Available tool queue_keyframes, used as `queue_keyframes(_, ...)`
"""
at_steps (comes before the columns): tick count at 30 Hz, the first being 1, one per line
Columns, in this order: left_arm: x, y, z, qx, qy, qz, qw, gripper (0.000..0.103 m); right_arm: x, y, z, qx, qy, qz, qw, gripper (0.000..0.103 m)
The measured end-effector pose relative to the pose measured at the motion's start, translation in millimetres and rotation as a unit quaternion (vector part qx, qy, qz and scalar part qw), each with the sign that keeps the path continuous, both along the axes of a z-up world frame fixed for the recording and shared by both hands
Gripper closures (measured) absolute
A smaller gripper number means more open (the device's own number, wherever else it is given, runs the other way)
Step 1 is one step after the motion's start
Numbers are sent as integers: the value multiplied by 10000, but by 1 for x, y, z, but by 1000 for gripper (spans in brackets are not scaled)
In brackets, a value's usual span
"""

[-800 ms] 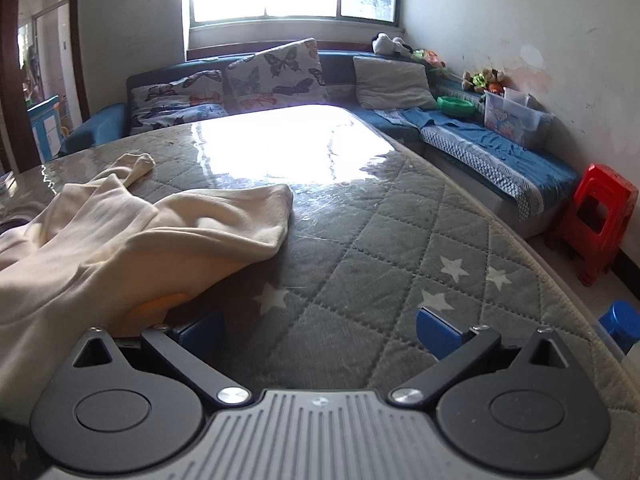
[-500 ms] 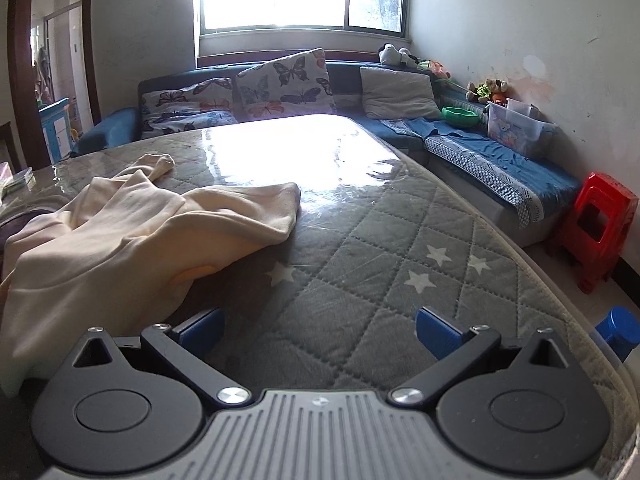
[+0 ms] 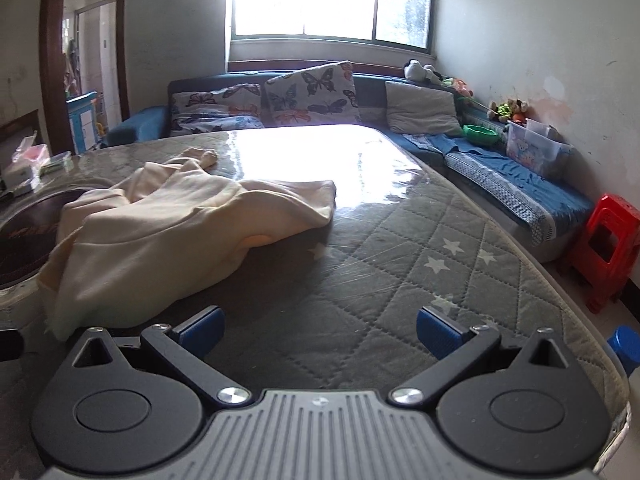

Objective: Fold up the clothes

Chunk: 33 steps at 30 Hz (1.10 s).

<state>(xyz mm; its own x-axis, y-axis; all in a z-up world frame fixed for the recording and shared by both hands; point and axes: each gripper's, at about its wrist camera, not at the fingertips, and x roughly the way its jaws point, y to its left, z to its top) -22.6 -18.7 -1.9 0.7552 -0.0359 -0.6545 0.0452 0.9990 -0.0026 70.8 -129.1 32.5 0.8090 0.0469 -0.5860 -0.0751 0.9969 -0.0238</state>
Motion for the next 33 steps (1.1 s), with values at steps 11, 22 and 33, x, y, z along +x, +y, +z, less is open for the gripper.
queue_keyframes(11, -8, -7, -1, 62, -22, -21, 10000, 0, -24, 8, 8, 34, -187, 311, 9993, 0)
queue_keyframes(22, -11, -11, -2, 146, 2, 23, 9999, 0, -31, 15, 12, -106, -274, 486, 9984, 0)
queue_keyframes(33, -8, -11, -4, 197, 40, 37, 9998, 0, -27, 21, 10, -217, -121, 494, 9985, 0)
